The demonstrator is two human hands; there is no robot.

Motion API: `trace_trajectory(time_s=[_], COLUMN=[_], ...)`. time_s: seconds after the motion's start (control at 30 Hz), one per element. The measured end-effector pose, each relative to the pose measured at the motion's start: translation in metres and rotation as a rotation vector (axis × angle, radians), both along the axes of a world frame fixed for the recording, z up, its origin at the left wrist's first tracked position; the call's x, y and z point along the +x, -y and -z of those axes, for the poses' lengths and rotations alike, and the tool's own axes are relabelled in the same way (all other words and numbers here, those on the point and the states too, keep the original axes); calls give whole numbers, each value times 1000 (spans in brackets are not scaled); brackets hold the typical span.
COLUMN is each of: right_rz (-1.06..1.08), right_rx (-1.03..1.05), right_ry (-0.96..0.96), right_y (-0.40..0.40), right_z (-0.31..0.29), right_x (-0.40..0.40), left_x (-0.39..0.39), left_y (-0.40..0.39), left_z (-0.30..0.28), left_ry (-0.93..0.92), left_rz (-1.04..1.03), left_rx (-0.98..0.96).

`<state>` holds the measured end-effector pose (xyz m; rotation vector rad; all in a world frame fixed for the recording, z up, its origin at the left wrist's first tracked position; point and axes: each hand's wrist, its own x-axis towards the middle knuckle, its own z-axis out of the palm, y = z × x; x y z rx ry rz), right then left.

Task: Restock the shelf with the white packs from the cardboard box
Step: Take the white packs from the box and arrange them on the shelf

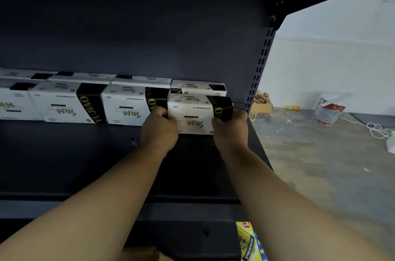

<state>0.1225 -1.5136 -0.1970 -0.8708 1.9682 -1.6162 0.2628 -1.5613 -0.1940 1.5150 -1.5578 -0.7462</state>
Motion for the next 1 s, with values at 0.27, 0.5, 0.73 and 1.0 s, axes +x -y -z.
trace_trajectory(time_s=[0.27, 0.5, 0.73, 1.0], right_rz=[8, 31, 18, -17], right_rx=[25, 28, 70, -39], right_ry=[47, 139, 156, 189], right_y=[20, 30, 21, -5], right_z=[3, -1, -12, -25], right_x=[-5, -3, 5, 26], left_x=[-7, -3, 2, 17], left_y=[12, 7, -7, -32], left_z=[3, -7, -21, -29], left_ry=[-87, -264, -445, -515], left_rz=[-16, 21, 77, 90], left_rx=[21, 113, 258, 319])
